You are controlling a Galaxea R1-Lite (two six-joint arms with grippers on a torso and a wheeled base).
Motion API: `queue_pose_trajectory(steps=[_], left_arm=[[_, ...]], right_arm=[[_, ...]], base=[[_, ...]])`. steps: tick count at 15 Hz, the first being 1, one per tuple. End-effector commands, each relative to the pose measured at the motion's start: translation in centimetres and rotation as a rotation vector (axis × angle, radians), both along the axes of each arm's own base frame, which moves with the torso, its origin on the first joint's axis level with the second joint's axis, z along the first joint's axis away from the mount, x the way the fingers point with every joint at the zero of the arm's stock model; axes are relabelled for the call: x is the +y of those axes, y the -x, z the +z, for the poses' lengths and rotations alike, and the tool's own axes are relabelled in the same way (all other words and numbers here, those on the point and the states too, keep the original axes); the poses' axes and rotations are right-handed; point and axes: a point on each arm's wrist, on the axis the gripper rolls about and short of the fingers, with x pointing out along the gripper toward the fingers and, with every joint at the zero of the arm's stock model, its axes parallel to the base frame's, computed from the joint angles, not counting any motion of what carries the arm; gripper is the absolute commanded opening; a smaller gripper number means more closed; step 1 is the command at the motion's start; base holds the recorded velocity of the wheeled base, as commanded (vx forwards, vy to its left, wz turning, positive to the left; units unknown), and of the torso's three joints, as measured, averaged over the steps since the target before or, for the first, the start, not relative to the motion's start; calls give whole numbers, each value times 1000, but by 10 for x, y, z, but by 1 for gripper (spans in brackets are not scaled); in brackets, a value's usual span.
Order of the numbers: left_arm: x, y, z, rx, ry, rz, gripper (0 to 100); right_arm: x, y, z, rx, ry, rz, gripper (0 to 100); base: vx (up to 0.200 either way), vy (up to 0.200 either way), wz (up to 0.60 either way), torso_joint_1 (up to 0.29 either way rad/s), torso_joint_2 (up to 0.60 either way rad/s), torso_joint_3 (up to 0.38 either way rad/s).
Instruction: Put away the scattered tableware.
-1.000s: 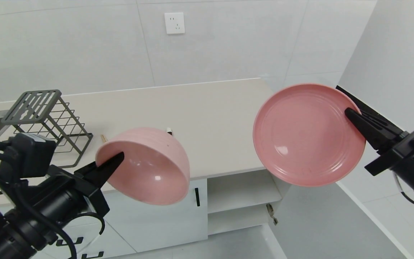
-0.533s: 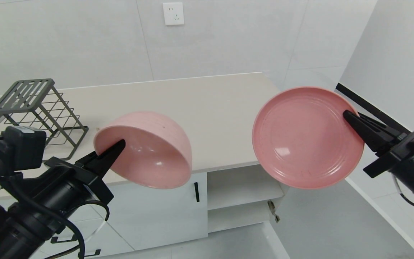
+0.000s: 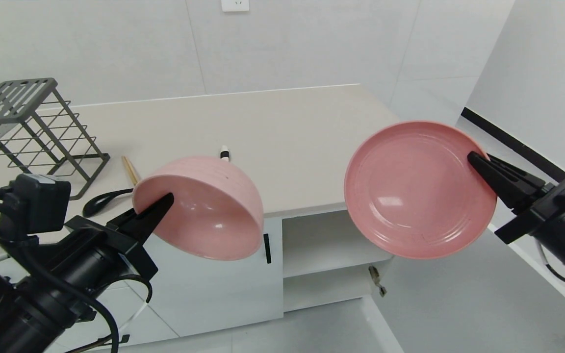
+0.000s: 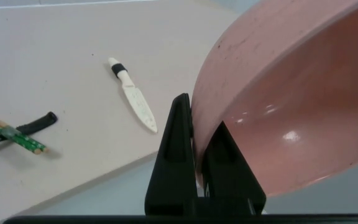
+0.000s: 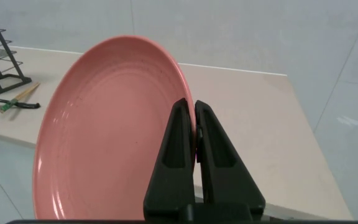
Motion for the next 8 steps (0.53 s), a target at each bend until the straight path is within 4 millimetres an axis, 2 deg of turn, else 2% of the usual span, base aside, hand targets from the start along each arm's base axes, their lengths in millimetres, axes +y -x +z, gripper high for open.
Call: queue_pose_trajectory(steps=[1, 8], left_arm=[[0, 0, 0, 1, 0, -1, 0], [1, 1, -2, 8, -5, -4, 0]], right_arm=[[0, 0, 0, 0, 0, 3, 0], [1, -3, -4, 19, 8, 3, 0]], base=[[0, 0, 0, -251, 515, 246], [0, 0, 0, -260, 507, 244]])
